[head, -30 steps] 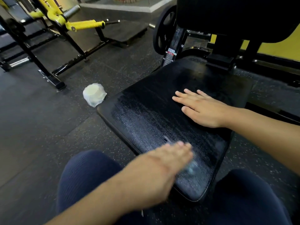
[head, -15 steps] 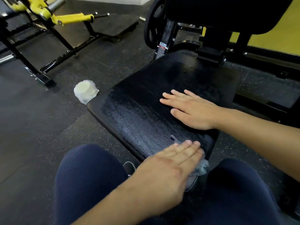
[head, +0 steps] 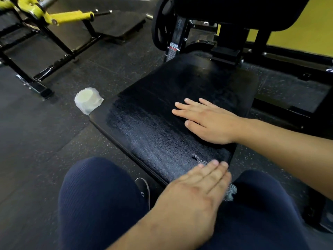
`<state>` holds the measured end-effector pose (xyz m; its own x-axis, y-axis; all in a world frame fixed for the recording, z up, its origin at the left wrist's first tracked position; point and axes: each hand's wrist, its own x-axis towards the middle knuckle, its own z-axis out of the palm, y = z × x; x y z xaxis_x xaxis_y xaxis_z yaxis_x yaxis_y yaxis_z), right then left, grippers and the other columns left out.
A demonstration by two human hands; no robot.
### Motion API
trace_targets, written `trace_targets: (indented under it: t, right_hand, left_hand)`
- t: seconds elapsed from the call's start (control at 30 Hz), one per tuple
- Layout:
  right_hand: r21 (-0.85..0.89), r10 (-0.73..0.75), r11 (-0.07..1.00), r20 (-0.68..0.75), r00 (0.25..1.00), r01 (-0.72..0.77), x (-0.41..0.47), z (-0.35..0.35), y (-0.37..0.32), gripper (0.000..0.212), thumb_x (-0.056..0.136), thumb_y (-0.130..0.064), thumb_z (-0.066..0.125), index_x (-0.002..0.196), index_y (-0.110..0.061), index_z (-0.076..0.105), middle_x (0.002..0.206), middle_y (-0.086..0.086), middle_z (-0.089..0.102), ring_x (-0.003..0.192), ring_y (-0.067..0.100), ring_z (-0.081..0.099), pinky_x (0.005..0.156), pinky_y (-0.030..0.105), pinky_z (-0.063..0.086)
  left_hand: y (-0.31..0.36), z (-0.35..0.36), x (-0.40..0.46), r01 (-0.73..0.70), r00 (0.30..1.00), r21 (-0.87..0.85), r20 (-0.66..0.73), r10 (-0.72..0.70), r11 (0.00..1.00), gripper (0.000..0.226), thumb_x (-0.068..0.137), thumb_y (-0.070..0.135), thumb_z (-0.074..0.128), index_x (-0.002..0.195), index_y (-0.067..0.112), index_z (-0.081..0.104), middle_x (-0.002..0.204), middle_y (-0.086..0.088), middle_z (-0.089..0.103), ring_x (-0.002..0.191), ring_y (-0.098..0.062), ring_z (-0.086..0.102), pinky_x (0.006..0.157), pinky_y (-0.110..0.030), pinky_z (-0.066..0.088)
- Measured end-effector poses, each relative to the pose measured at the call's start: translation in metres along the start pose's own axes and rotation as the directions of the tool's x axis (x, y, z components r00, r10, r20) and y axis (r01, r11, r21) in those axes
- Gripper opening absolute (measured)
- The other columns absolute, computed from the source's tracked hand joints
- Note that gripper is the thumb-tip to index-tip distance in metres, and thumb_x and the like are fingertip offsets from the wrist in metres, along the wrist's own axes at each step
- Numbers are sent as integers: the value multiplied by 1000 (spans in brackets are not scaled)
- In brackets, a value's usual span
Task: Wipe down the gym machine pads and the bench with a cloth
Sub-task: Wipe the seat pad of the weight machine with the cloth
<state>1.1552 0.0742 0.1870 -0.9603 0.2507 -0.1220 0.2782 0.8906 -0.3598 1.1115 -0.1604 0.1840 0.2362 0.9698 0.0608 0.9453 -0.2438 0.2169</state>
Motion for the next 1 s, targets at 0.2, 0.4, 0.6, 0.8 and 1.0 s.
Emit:
trace_targets:
  t: [0.2,0.4,0.6,0.8,1.0]
  right_hand:
    - [3,22,1000,21,1000,-22,-3,-2,3,54,108,-46,19,161,-49,11,167,-30,-5,151,-10,-17,129,34,-7]
    - [-19,20,1000,51,998,-19,-1,-4,-2,54,104,-53,12,157,-56,6,162,-38,-10,145,-16,-25,127,28,-12]
    - [-22,27,999,60,998,-26,0,-7,-4,52,105,-53,13,156,-58,4,160,-42,-12,143,-17,-28,125,25,-15]
    - [-28,19,999,85,996,-17,4,-11,-7,56,100,-56,7,155,-60,0,159,-43,-16,142,-18,-31,126,27,-15]
    - [-7,11,1000,82,997,-10,11,-12,-9,53,105,-52,15,156,-59,3,159,-42,-15,142,-18,-30,127,29,-13]
  left_hand:
    - [-67,-28,-14,159,985,-6,72,-158,987,69,90,16,36,159,15,36,167,-2,32,155,-13,26,127,-30,17]
    - [-229,-74,-31,611,790,-36,-35,-612,791,59,104,8,34,162,18,29,171,1,19,158,-12,15,117,-7,-5]
    - [-269,-88,-10,749,655,-70,-63,-753,658,56,106,7,33,162,15,30,171,-4,21,158,-21,19,127,-26,9]
    - [-186,-70,-24,507,860,-55,-31,-509,860,64,104,8,35,164,23,22,170,11,13,157,-3,7,115,-4,-10]
    - [-211,-80,-24,476,879,-39,46,-474,879,63,105,9,34,164,27,23,168,16,12,155,1,8,121,-11,-4]
